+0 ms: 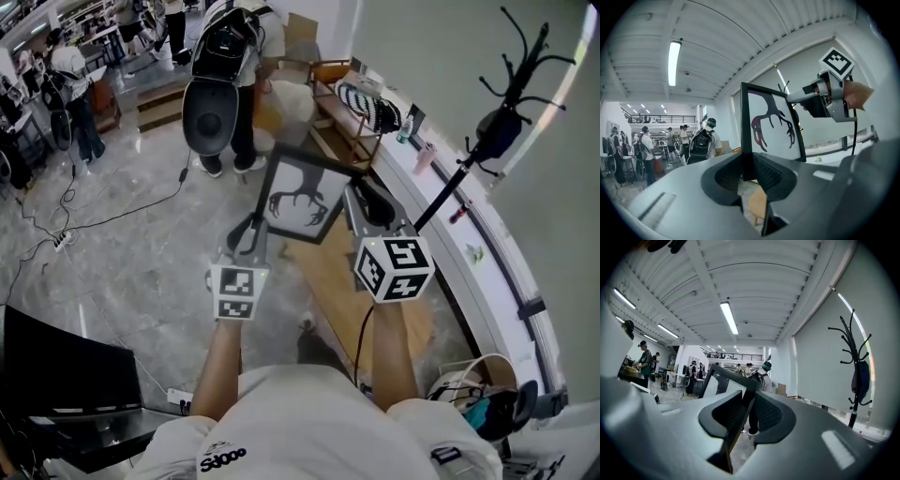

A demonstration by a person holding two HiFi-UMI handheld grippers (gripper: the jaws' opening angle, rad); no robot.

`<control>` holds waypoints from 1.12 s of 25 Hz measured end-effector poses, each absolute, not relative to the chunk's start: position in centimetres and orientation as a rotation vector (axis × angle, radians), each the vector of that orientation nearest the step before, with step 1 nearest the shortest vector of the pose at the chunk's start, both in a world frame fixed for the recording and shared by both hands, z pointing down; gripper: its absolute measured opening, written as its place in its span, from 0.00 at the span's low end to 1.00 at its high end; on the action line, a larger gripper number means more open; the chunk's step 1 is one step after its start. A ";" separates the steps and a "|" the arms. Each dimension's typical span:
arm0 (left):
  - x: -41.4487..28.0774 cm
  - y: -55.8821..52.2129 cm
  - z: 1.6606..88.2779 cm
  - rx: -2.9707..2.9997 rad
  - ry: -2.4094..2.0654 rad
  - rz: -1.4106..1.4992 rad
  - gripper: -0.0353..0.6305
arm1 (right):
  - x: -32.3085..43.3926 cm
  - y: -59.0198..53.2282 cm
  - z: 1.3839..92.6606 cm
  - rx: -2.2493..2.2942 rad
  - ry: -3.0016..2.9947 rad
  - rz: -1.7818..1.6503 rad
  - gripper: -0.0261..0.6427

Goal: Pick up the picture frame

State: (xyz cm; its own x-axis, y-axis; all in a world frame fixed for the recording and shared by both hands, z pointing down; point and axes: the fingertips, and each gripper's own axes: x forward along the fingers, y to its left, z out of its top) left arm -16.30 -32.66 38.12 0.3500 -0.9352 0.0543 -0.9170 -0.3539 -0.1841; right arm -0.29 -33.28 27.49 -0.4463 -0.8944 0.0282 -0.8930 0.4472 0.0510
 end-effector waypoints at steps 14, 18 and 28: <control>-16.3 -32.9 38.5 -2.502 1.702 -0.225 0.17 | -0.3 -33.6 27.8 1.632 -2.606 -0.041 0.17; -16.3 -32.8 38.6 -2.504 1.703 -0.225 0.17 | -0.3 -33.5 27.8 1.630 -2.605 -0.040 0.17; -16.5 -32.9 38.2 -2.492 1.712 -0.204 0.17 | -0.7 -33.4 27.3 1.615 -2.626 -0.070 0.17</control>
